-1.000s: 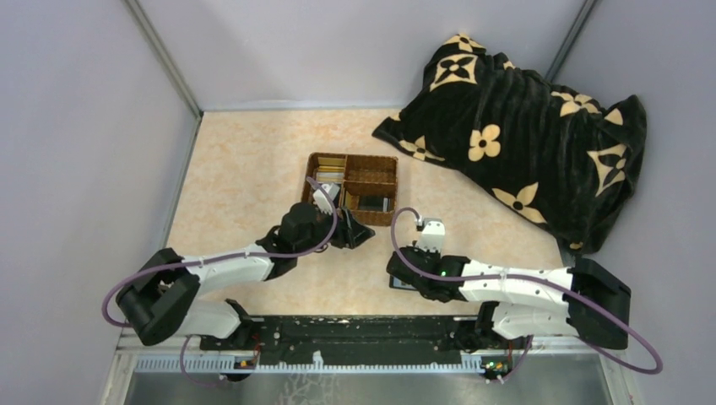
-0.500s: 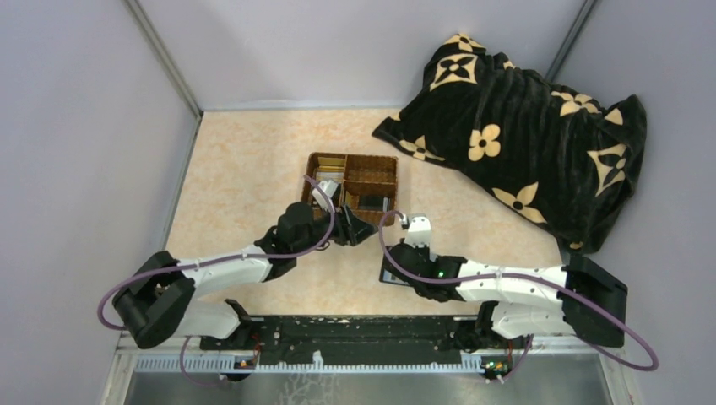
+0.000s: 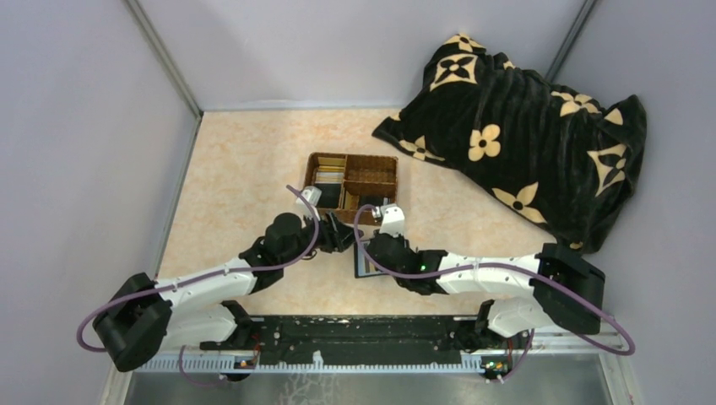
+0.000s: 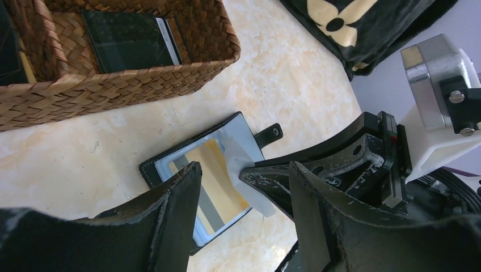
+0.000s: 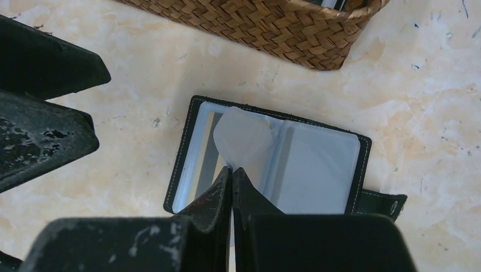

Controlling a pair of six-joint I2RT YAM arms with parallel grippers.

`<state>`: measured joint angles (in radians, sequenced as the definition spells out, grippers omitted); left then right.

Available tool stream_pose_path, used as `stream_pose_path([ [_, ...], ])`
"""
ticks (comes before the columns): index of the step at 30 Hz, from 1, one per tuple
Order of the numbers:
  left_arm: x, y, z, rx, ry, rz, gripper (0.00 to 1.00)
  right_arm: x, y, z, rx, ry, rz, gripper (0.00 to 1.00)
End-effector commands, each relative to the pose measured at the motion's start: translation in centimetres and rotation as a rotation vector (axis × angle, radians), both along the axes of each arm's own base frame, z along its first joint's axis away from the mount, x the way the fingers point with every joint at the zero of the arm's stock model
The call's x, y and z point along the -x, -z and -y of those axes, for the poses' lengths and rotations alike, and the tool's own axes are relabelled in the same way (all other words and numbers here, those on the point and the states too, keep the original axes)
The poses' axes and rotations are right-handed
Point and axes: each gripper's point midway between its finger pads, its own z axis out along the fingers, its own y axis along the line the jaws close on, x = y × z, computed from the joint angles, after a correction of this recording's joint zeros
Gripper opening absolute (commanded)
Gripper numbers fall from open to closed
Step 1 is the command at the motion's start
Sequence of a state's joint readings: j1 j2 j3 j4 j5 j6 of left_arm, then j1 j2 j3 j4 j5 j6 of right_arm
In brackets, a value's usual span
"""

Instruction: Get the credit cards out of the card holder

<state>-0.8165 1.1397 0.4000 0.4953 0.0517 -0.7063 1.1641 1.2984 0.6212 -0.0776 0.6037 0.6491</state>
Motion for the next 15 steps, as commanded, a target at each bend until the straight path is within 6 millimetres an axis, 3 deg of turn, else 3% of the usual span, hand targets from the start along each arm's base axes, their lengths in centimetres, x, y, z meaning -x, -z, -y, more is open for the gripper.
stream_pose_path([
  [1,-0.2,-0.1,-0.8,0.002,-0.035,0.001,0.64,-1.1,-2.7,-2.3,-0.107,0.012,0.045,0.00],
  [8,1.8,0.1,1.2,0.132,0.098,-0.027,0.61,-0.3,-1.0,-1.3,-0.146,0.054,-0.006,0.00],
  [15,4.5,0.1,1.6,0.367,0.201,-0.046,0.58,0.3,0.1,-0.8,-0.220,0.066,-0.057,0.00],
])
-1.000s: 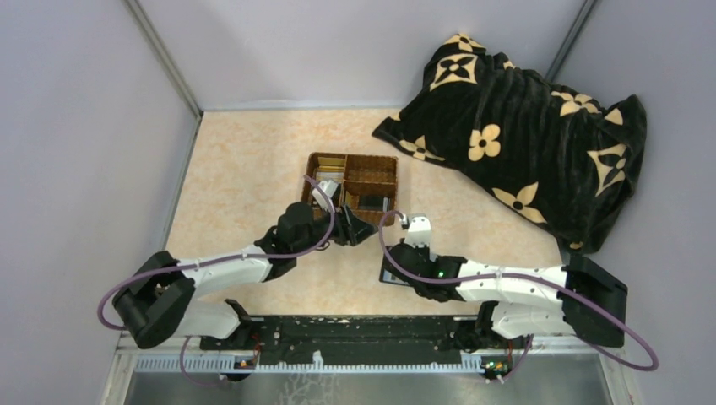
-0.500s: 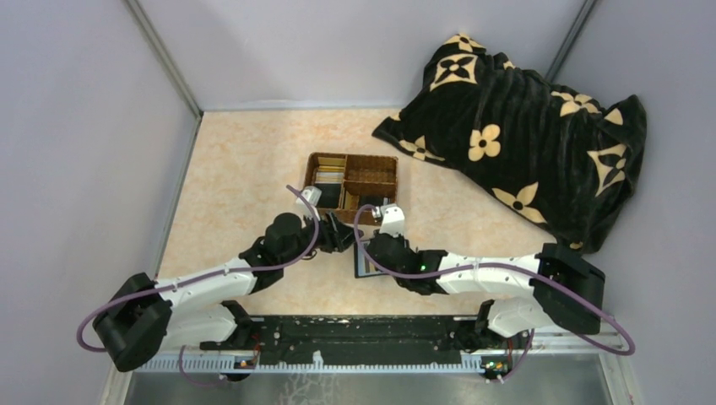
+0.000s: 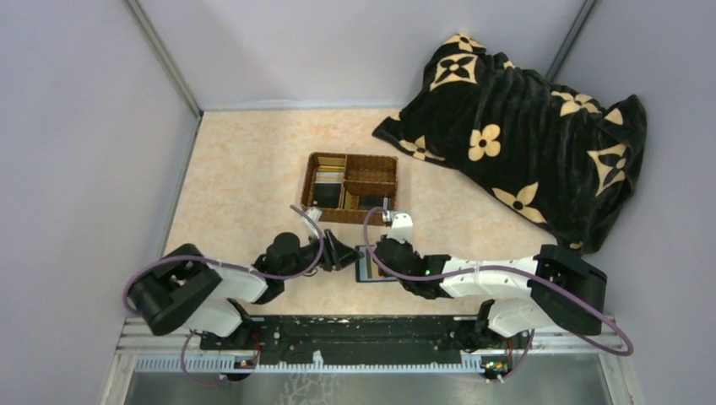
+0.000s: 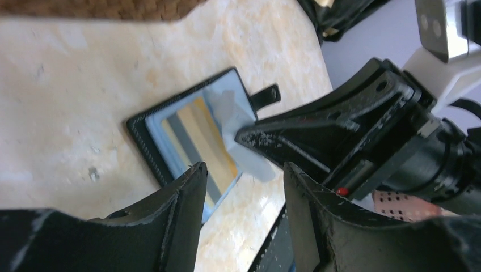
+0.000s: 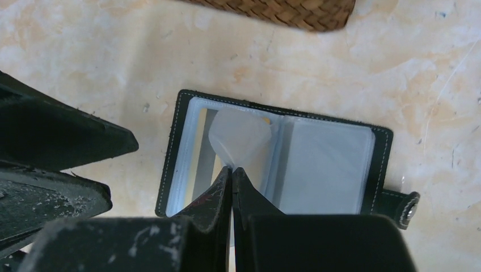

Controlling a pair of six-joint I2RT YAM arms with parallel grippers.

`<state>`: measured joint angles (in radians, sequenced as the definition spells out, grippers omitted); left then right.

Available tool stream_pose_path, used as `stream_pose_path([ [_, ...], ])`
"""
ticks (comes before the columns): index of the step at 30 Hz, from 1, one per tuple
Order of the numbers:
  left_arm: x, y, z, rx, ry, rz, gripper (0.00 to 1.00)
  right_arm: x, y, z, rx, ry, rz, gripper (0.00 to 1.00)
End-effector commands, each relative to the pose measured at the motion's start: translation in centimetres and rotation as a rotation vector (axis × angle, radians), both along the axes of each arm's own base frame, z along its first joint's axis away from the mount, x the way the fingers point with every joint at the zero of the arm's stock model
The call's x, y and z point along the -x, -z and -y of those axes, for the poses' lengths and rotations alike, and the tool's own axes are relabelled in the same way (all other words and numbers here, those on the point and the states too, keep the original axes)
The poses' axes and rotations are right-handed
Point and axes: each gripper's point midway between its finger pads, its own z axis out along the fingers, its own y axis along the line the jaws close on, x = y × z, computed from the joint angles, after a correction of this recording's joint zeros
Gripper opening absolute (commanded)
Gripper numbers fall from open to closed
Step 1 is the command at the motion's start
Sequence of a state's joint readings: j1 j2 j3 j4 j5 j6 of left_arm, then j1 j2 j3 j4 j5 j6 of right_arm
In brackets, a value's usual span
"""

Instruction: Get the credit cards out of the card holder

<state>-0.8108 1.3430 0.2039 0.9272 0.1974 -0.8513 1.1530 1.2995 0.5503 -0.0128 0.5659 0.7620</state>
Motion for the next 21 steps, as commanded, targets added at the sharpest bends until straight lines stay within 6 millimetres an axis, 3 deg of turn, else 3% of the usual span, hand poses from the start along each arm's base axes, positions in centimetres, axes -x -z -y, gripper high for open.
stream_pose_path([
  [1,1.6,-4.3,1.0,0.269,0.086,0.052,0.58,-0.4,-1.7,-0.8,-0.135,0.024,0.007,0.00],
  [9,2.1,-3.5,2.3,0.326,0.146,-0.013,0.58,-0.3,-1.1,-0.3,-0.143,0.026,-0.009,0.00],
  [21,1.1,1.0,3.4,0.151,0.117,-0.084,0.60,-0.2,-1.5,-0.3,-0.160,0.019,-0.006,0.00],
])
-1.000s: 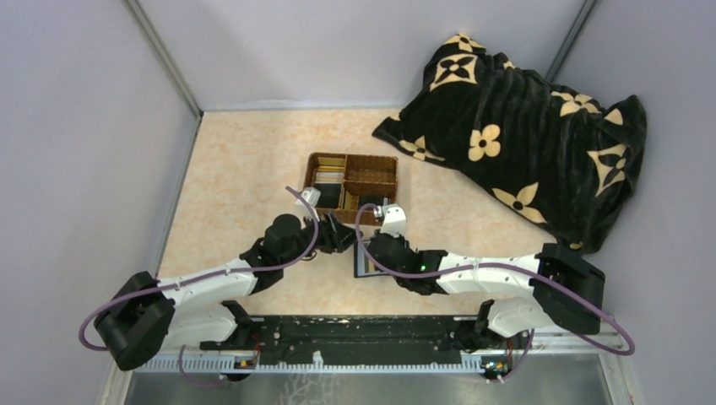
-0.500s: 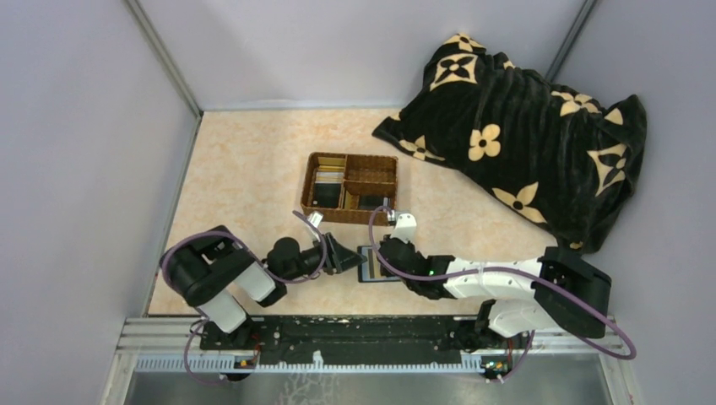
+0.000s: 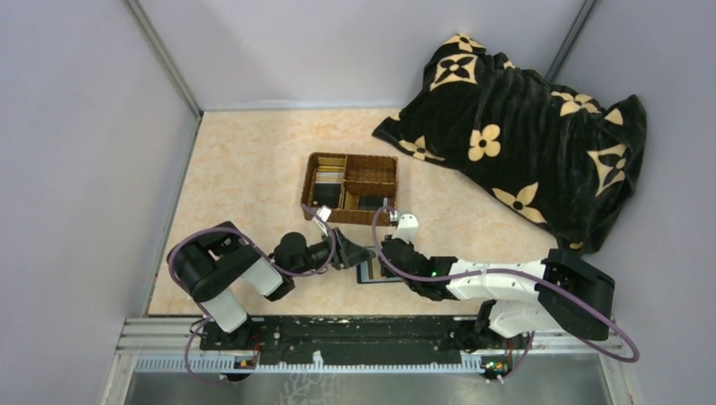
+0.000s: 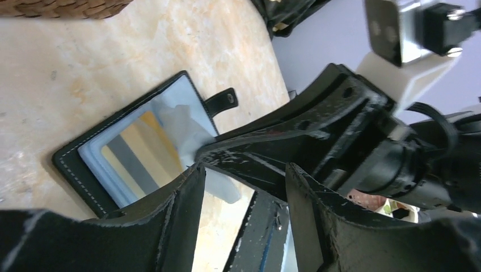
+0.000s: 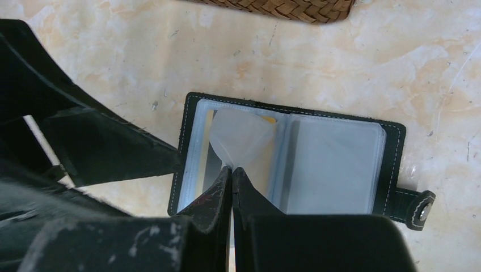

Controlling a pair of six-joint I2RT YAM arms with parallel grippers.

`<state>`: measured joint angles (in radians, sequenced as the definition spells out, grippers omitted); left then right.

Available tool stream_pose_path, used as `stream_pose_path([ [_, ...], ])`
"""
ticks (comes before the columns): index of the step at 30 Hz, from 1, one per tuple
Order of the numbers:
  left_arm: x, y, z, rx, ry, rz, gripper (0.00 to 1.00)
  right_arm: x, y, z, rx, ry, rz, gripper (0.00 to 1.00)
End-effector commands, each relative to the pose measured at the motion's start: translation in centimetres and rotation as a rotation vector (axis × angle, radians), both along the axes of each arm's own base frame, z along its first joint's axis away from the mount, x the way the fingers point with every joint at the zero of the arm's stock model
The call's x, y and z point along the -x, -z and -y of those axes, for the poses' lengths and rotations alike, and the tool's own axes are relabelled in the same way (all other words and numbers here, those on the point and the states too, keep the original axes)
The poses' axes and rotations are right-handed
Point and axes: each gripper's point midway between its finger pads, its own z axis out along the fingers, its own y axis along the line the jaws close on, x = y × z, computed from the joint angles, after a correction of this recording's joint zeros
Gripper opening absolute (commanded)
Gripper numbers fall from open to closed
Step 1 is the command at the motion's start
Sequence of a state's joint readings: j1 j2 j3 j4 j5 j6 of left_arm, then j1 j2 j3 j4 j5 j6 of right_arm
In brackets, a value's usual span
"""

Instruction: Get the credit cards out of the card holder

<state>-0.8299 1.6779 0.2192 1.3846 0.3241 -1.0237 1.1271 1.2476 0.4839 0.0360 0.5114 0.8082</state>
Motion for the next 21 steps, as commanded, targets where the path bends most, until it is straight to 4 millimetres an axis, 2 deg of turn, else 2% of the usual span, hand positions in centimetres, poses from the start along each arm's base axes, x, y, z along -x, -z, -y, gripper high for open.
stream_pose_path([
  [1,-0.2,1.9,0.3,-0.055,0.003,-0.023,0.60,-0.6,-2.0,-0.8,-0.085,0.009,0.032,0.00],
  [11,-1.3,5.2,1.2,-0.215,0.007,-0.096,0.62,-0.6,-2.3,-0.4,-0.096,0.012,0.036,0.00],
  [16,-1.7,7.5,1.8,-0.325,0.026,-0.173,0.62,-0.5,-2.2,0.2,-0.094,0.030,0.029,0.00],
  [21,-1.8,8.2,1.7,-0.372,0.025,-0.192,0.62,-0.4,-2.0,0.9,-0.086,0.050,0.024,0.00],
])
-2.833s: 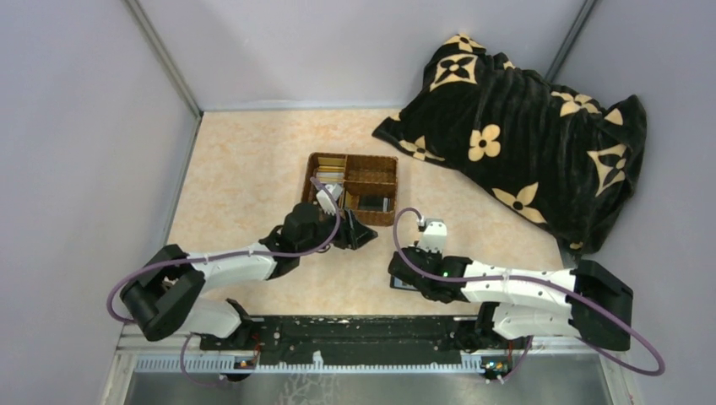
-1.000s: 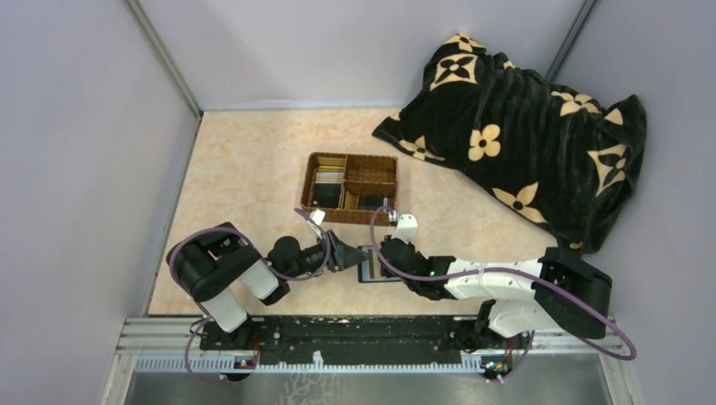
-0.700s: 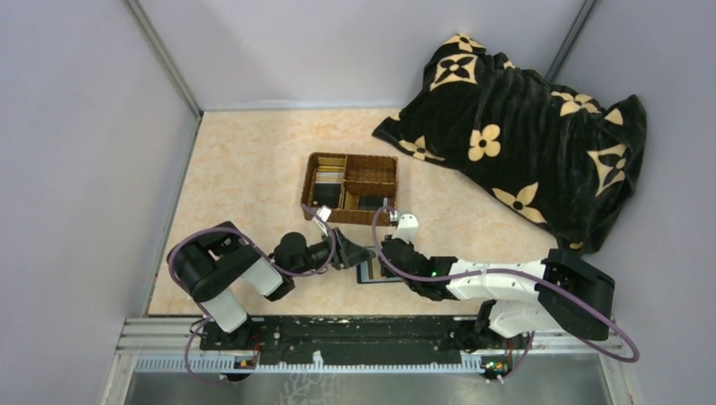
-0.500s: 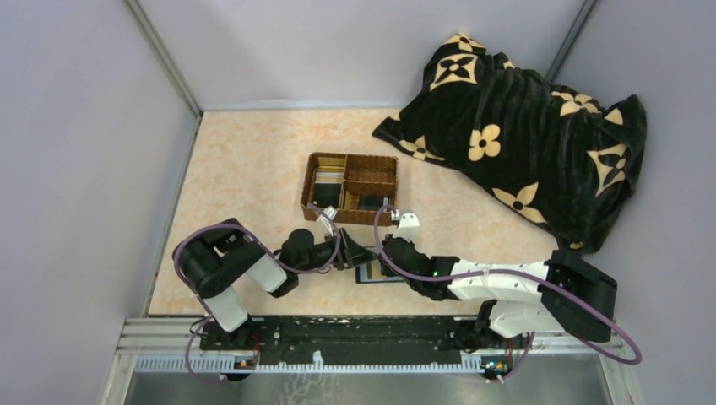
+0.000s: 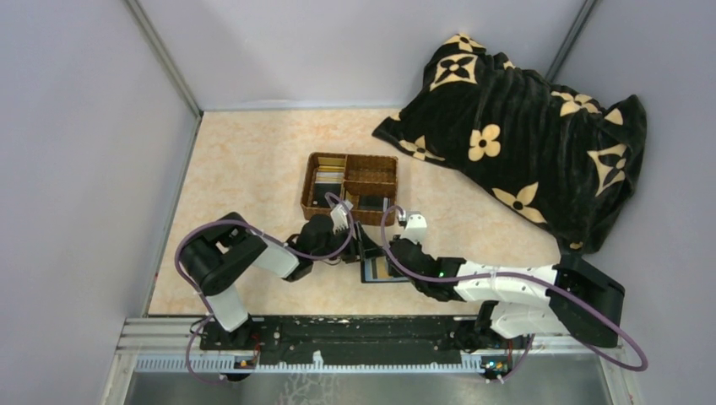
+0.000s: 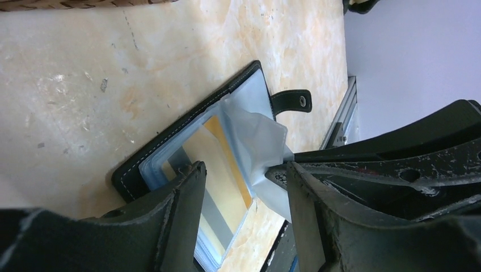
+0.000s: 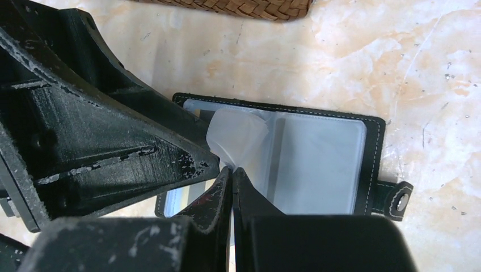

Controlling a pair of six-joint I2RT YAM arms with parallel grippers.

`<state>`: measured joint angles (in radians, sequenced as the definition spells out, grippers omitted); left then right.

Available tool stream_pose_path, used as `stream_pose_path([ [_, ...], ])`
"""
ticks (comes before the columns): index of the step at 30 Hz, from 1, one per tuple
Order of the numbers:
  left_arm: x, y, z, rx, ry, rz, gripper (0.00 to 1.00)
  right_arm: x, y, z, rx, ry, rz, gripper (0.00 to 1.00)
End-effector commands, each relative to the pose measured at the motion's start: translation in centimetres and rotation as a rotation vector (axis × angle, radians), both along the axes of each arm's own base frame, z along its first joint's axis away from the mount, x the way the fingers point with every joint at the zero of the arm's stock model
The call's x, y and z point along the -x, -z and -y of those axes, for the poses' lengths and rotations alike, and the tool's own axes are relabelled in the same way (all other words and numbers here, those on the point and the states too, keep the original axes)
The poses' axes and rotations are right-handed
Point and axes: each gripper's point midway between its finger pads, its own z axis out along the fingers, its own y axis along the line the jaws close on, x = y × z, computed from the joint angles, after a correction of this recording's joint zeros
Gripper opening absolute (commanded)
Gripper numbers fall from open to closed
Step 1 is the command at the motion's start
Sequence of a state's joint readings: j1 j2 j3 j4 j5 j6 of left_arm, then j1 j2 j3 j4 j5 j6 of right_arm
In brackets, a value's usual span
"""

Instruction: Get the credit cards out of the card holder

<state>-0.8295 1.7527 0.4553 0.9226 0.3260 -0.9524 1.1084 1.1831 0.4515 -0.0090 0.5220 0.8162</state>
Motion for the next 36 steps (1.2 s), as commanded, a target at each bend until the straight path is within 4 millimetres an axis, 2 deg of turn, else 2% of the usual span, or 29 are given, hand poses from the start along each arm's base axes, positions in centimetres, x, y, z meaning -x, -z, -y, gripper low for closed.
stream_pose_path([
  [1,0.5,2.9,-0.8,-0.131,0.011,-0.055,0.62,-0.3,-2.1,-0.7,-0.097,0.021,0.029,0.00],
  [3,0.5,3.0,-0.7,-0.138,0.013,-0.055,0.62,-0.3,-2.0,-0.4,-0.098,0.031,0.027,0.02],
  [7,0.4,3.2,-0.5,-0.150,0.024,-0.062,0.62,-0.3,-1.9,1.0,-0.082,0.088,0.025,0.21],
  [10,0.3,3.0,-0.1,-0.148,0.037,-0.059,0.62,-0.3,-2.0,2.3,-0.068,0.131,0.030,0.26],
  [15,0.1,2.5,0.6,-0.137,0.065,-0.051,0.62,-0.2,-2.8,4.3,-0.078,0.189,0.054,0.28],
  [21,-0.2,0.7,2.3,-0.096,0.106,-0.027,0.62,-0.1,-3.2,6.1,-0.080,0.234,0.081,0.28],
  [28,-0.2,-1.1,3.8,-0.069,0.148,0.005,0.63,-0.1,-3.3,7.1,-0.067,0.256,0.088,0.28],
  [36,0.7,-2.4,4.8,-0.032,0.198,0.013,0.63,0.1,-3.2,7.8,-0.065,0.270,0.095,0.28],
])
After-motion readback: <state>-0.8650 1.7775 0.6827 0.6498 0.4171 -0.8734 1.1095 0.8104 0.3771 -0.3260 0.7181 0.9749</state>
